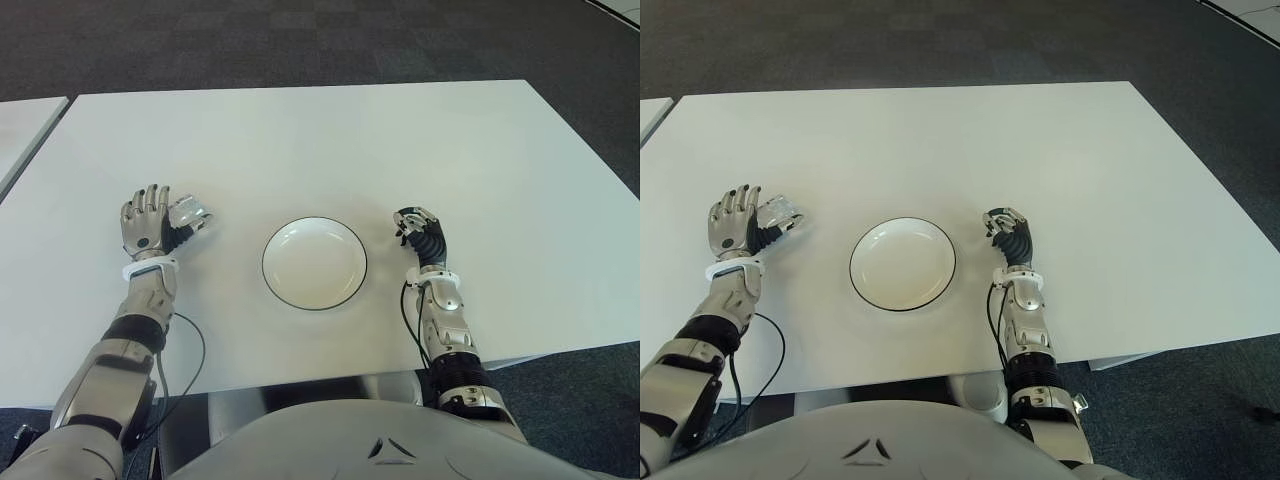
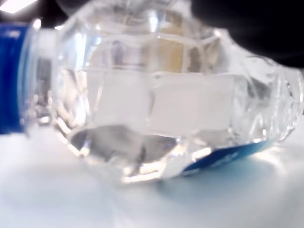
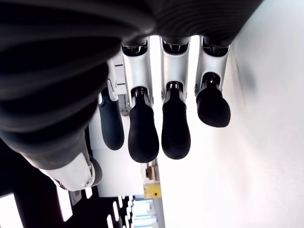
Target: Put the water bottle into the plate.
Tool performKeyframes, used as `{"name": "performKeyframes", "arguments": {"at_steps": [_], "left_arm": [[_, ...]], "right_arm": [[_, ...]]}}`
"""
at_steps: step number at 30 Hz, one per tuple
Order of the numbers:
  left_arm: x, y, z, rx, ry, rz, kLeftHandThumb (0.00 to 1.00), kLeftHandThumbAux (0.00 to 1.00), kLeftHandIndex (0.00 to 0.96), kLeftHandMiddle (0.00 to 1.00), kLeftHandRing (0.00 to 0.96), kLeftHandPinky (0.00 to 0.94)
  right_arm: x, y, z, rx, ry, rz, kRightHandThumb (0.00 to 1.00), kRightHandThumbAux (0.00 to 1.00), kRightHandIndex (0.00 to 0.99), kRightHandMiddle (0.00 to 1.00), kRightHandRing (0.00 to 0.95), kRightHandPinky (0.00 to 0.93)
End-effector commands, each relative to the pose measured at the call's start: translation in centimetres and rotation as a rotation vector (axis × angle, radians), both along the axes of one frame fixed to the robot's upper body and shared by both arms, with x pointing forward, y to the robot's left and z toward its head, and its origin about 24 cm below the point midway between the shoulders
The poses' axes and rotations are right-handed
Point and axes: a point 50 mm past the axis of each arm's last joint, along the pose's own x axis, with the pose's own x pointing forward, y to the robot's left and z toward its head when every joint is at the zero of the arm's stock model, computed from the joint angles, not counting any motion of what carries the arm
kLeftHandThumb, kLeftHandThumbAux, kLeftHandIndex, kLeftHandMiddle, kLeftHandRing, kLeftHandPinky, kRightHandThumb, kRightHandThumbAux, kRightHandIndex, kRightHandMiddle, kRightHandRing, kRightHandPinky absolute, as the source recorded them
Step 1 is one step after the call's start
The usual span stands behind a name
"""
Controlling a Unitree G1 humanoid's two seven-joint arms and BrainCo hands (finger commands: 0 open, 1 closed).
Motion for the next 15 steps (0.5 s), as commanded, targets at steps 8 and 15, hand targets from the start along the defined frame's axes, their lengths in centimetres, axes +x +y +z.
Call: {"name": "performKeyframes", "arguments": {"at_steps": [8,15], "left_arm": [[-2.9,-1.5,-5.6,-0.178,0.402,0.044,0.528,0.204,0.000,0.000,0.000,0.000],[-3.4,-1.6,-6.4,-0.340,0.466,0.124,0.596,0.291,0.000,0.000,0.000,0.000]], "right_arm": [[-2.1,0.1,-3.1,0.013,0.173,-0.019,0.703,0.729,0.438,0.769,0.753,0.748],[-2.2,0.1,-3.1,0.022,0.179,-0.030,0.704,0.728,0.438,0.771,0.755,0.749]]}}
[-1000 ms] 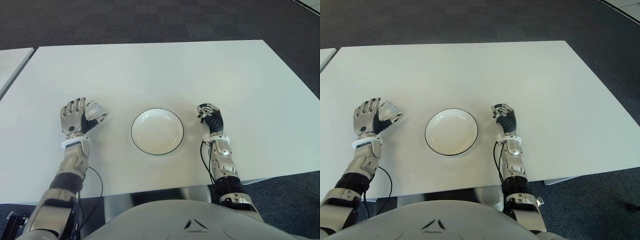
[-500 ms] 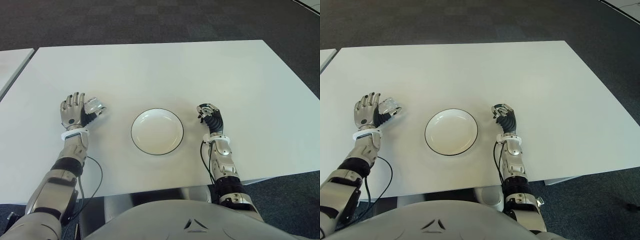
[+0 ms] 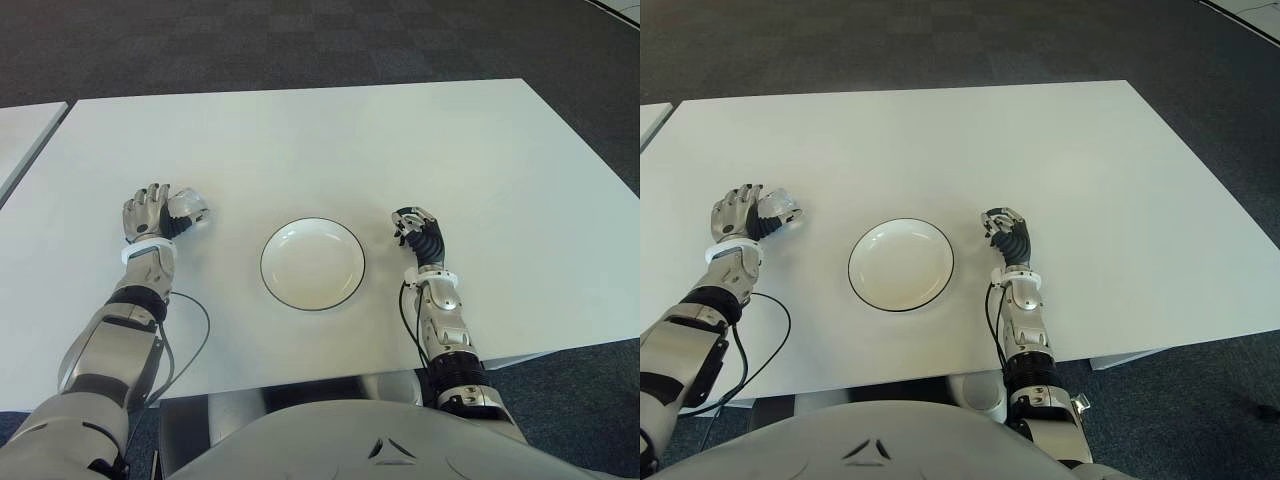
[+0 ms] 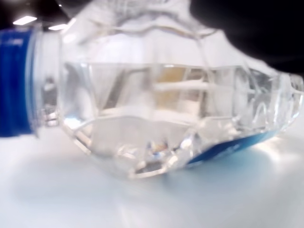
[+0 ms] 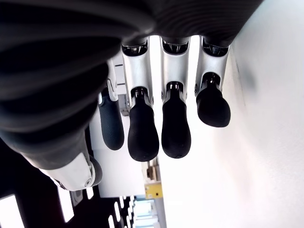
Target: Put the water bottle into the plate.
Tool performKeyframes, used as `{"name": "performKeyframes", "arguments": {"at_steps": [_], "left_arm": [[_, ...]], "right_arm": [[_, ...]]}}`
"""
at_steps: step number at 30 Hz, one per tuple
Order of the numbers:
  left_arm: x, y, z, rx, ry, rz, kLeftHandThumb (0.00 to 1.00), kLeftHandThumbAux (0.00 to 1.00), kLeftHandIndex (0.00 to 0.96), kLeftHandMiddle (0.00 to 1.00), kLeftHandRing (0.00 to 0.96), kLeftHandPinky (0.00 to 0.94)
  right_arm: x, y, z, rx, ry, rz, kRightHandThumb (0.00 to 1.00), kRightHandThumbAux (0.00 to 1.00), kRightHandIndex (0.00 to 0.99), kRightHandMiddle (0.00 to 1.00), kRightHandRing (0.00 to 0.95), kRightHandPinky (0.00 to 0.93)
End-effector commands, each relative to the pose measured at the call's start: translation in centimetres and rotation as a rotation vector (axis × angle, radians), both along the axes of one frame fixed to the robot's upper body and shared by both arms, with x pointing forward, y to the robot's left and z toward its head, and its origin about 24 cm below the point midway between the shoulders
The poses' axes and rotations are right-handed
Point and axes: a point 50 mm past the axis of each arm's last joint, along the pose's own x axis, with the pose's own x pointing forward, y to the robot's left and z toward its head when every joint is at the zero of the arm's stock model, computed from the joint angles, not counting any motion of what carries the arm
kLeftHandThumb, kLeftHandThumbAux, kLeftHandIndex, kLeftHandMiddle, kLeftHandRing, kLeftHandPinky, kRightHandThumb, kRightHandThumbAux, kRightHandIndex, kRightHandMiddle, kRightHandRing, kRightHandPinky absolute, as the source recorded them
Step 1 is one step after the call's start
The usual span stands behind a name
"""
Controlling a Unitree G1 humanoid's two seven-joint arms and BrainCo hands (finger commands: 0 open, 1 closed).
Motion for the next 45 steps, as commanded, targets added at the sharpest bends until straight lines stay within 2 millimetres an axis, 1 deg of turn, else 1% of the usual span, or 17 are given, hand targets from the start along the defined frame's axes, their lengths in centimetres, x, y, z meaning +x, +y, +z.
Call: {"name": "performKeyframes", "arguments": {"at_steps": [1,5,6,7,8,9,10,11,12,13,15,18,20,24,27,38,45], "left_arm": [[-5.1,-1.7,-6.2,-0.242,0.333,0.093,0.611,0.316,0.000,0.000,0.000,0.032],[-6.2,-1.0,-6.6,-0.295,0.347,0.150,0.641,0.383,0.013,0.015,0.012,0.104],[-6.3,-1.0,-6.7,-0.300,0.346,0.157,0.663,0.403,0.105,0.069,0.071,0.156],[-6.3,-0.9,-6.7,-0.304,0.343,0.164,0.671,0.410,0.139,0.089,0.093,0.175],[-6.3,-0.9,-6.6,-0.307,0.340,0.166,0.691,0.422,0.213,0.145,0.156,0.228],[-6.3,-0.9,-6.6,-0.308,0.339,0.168,0.704,0.429,0.261,0.181,0.196,0.262],[-6.3,-0.8,-6.6,-0.309,0.337,0.173,0.709,0.432,0.278,0.194,0.211,0.274],[-6.3,-0.8,-6.6,-0.310,0.335,0.176,0.727,0.446,0.336,0.280,0.292,0.329],[-6.3,-0.8,-6.6,-0.309,0.330,0.178,0.734,0.451,0.357,0.311,0.321,0.348],[-6.3,-0.8,-6.6,-0.309,0.327,0.179,0.771,0.530,0.365,0.381,0.404,0.415],[-6.3,-0.8,-6.6,-0.299,0.324,0.179,0.810,0.613,0.373,0.464,0.518,0.510],[-6.3,-0.7,-6.6,-0.286,0.321,0.178,0.830,0.652,0.377,0.510,0.617,0.599],[-6.4,-0.7,-6.6,-0.283,0.318,0.179,0.836,0.661,0.380,0.522,0.659,0.640],[-6.4,-0.6,-6.5,-0.279,0.314,0.177,0.844,0.667,0.387,0.535,0.721,0.720],[-6.4,-0.6,-6.5,-0.282,0.318,0.176,0.845,0.669,0.389,0.537,0.744,0.748],[-6.4,-0.5,-6.4,-0.324,0.301,0.171,0.847,0.671,0.389,0.530,0.790,0.810],[-6.2,-0.7,-6.3,-0.393,0.261,0.181,0.847,0.672,0.387,0.531,0.822,0.846]], "right_arm": [[-2.1,-0.1,-3.1,0.020,0.177,-0.025,0.704,0.728,0.438,0.771,0.755,0.749],[-2.2,-0.1,-3.2,0.018,0.180,-0.034,0.704,0.727,0.438,0.771,0.756,0.749],[-2.2,-0.2,-3.2,0.018,0.180,-0.036,0.704,0.727,0.438,0.771,0.756,0.749],[-2.2,-0.2,-3.2,0.017,0.181,-0.036,0.704,0.727,0.438,0.771,0.756,0.748],[-2.2,-0.2,-3.2,0.017,0.181,-0.037,0.703,0.727,0.438,0.771,0.756,0.748],[-2.2,-0.2,-3.2,0.017,0.181,-0.037,0.703,0.727,0.438,0.770,0.756,0.748],[-2.2,-0.2,-3.2,0.017,0.181,-0.037,0.703,0.727,0.438,0.770,0.756,0.748],[-2.2,-0.2,-3.2,0.017,0.181,-0.037,0.703,0.727,0.438,0.770,0.756,0.748],[-2.2,-0.2,-3.2,0.017,0.181,-0.037,0.703,0.727,0.438,0.770,0.756,0.748],[-2.3,-0.2,-3.3,0.017,0.181,-0.037,0.703,0.727,0.438,0.770,0.756,0.747],[-2.3,-0.2,-3.3,0.015,0.181,-0.037,0.703,0.727,0.438,0.769,0.755,0.747],[-2.2,-0.1,-3.3,0.011,0.185,-0.039,0.703,0.728,0.438,0.768,0.754,0.747],[-2.2,-0.1,-3.3,0.011,0.185,-0.038,0.702,0.728,0.438,0.767,0.753,0.746],[-2.2,-0.1,-3.3,0.018,0.181,-0.034,0.702,0.729,0.438,0.766,0.752,0.746],[-2.2,0.0,-3.3,0.020,0.182,-0.033,0.702,0.729,0.438,0.765,0.751,0.746],[-2.2,0.0,-3.3,0.030,0.187,-0.036,0.704,0.728,0.438,0.762,0.748,0.744],[-2.3,-0.1,-3.4,0.031,0.186,-0.039,0.704,0.727,0.439,0.763,0.749,0.744]]}}
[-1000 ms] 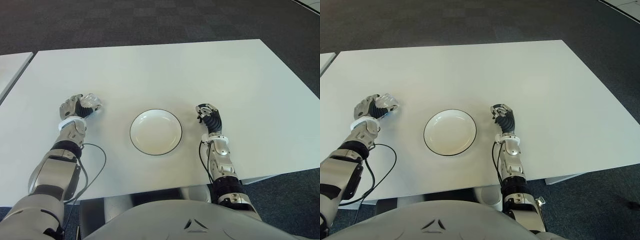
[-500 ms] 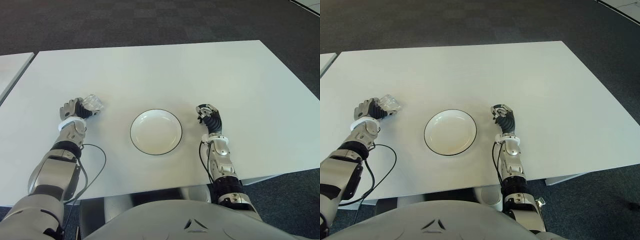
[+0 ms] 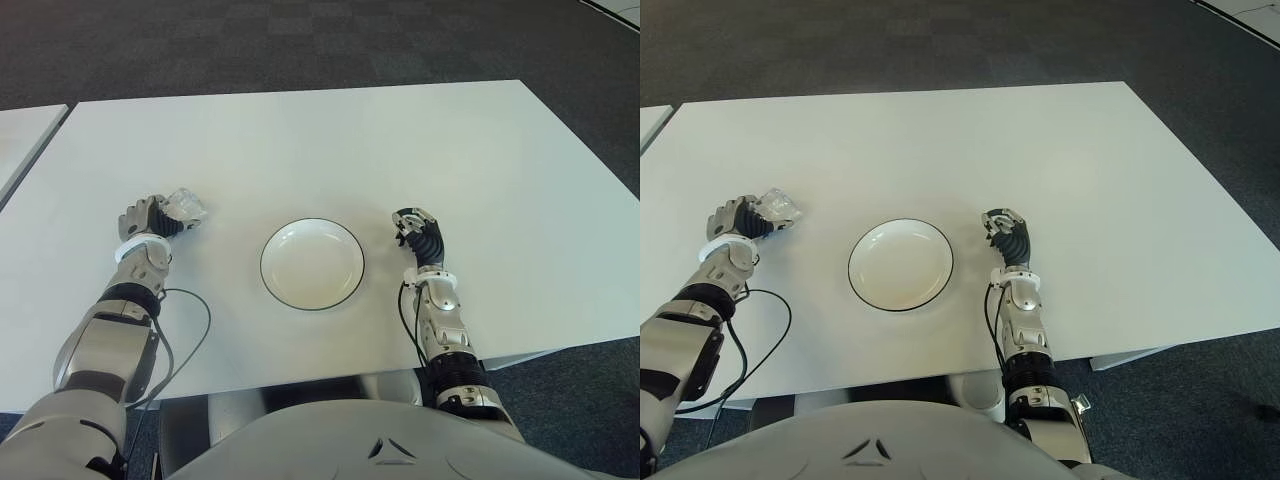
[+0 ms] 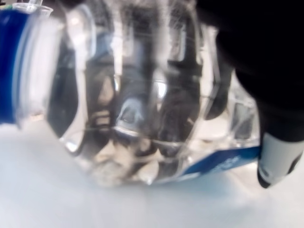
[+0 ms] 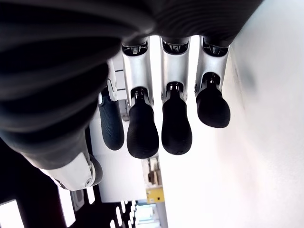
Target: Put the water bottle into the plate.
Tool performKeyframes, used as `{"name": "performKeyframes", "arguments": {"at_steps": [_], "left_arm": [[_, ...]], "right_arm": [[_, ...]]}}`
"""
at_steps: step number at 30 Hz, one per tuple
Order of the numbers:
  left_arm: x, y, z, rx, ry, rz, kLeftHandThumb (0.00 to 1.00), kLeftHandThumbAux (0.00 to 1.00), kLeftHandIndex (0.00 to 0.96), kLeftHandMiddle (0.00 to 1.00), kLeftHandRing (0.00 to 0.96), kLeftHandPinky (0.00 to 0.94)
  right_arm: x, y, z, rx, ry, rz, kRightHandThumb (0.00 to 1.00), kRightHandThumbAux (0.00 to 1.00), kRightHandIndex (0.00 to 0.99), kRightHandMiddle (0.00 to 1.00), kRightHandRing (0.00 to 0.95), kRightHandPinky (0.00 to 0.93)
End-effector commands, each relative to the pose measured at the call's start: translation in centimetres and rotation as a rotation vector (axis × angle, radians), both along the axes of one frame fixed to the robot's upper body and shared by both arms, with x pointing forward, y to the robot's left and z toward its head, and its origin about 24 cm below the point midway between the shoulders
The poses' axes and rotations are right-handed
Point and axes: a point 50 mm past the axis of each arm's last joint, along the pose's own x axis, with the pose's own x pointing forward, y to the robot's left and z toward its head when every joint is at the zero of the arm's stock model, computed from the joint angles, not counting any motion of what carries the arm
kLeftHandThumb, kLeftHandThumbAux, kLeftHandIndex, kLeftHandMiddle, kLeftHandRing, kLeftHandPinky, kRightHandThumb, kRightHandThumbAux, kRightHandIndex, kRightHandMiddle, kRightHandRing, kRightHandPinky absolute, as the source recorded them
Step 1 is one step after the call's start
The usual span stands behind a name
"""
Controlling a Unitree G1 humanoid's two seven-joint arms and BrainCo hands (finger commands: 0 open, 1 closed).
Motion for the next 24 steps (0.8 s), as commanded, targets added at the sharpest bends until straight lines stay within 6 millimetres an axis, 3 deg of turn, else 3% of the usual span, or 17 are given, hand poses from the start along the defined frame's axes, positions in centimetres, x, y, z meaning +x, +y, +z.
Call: {"name": "performKeyframes", "arguments": {"at_steps": [1,18,24], "left_arm": [[-5.7,-1.9,-6.2,-0.192,0.276,0.035,0.847,0.672,0.387,0.532,0.827,0.852],[-4.9,-1.9,-5.5,-0.259,0.180,0.059,0.850,0.670,0.392,0.538,0.855,0.858],[-3.6,-1.6,-4.0,-0.241,0.100,0.036,0.850,0.671,0.393,0.532,0.846,0.822]], "right_arm": [[-2.1,-0.1,-3.0,0.025,0.170,-0.019,0.704,0.727,0.439,0.763,0.749,0.744],[-2.0,-0.2,-3.0,0.029,0.173,-0.026,0.703,0.727,0.438,0.764,0.750,0.746],[-2.0,-0.2,-3.0,0.032,0.164,-0.021,0.703,0.727,0.439,0.764,0.750,0.746]]}}
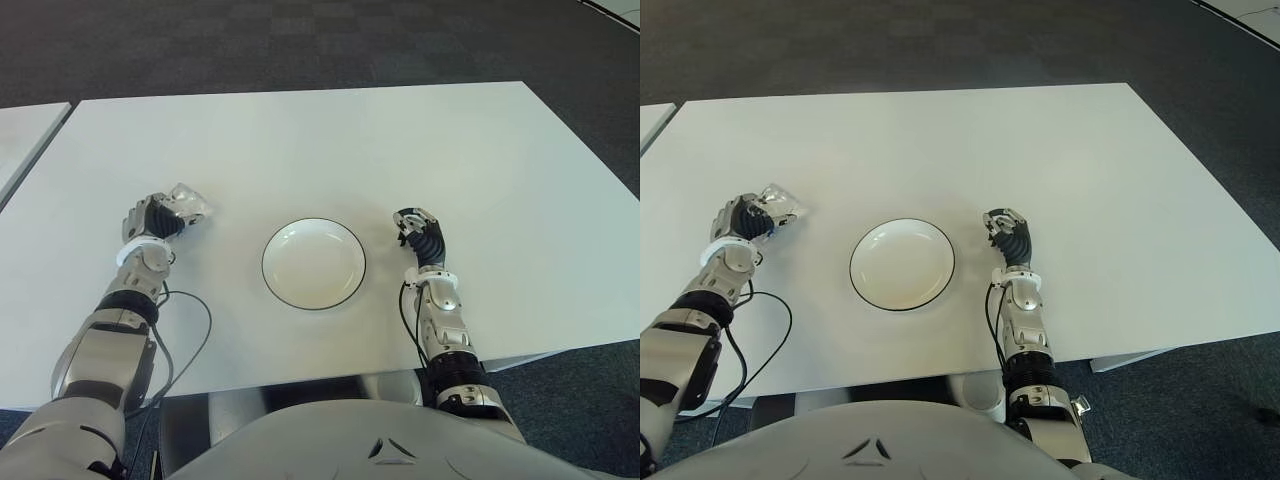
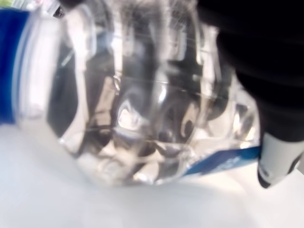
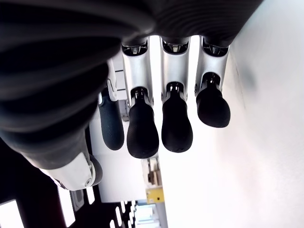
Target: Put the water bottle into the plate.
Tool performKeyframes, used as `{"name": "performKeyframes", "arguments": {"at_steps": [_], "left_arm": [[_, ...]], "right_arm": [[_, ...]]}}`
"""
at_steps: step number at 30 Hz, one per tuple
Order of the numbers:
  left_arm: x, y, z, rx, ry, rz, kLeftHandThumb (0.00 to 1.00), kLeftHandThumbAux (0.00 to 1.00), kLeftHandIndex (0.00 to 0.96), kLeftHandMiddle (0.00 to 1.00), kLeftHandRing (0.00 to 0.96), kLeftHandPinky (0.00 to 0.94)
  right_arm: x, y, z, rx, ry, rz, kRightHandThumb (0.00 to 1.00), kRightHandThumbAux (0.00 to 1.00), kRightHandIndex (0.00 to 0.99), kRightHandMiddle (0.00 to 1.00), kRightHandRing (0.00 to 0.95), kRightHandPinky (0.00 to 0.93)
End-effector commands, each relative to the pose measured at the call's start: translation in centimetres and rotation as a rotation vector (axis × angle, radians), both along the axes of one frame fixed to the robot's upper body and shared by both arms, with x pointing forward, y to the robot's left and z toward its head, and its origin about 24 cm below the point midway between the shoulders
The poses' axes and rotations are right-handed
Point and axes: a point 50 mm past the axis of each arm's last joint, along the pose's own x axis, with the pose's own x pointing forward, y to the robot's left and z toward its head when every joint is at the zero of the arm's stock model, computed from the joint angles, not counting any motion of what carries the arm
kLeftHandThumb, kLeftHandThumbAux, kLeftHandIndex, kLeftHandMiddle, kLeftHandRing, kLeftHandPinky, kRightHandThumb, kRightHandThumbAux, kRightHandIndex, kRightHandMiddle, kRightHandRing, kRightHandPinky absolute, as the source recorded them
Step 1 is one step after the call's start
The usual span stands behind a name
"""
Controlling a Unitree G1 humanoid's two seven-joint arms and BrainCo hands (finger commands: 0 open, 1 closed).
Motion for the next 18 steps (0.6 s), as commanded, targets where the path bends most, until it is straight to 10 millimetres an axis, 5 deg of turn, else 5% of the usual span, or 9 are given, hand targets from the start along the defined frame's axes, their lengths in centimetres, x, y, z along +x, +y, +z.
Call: {"name": "performKeyframes", "arguments": {"at_steps": [1,8,18], "left_arm": [[-2.9,-1.3,-3.6,-0.081,0.164,-0.015,0.850,0.671,0.393,0.532,0.844,0.819],[-0.3,-1.5,0.8,-0.016,-0.112,-0.084,0.851,0.671,0.393,0.527,0.839,0.800],[0.1,-4.7,5.6,0.033,-0.316,-0.206,0.851,0.671,0.394,0.522,0.833,0.767]], "right_arm": [[-2.0,-0.1,-2.9,0.025,0.162,-0.016,0.703,0.727,0.439,0.764,0.750,0.746],[-1.9,-0.1,-3.0,0.019,0.177,-0.019,0.703,0.728,0.438,0.761,0.747,0.745],[-1.8,0.0,-3.0,0.028,0.183,-0.020,0.703,0.728,0.438,0.759,0.746,0.742]]}}
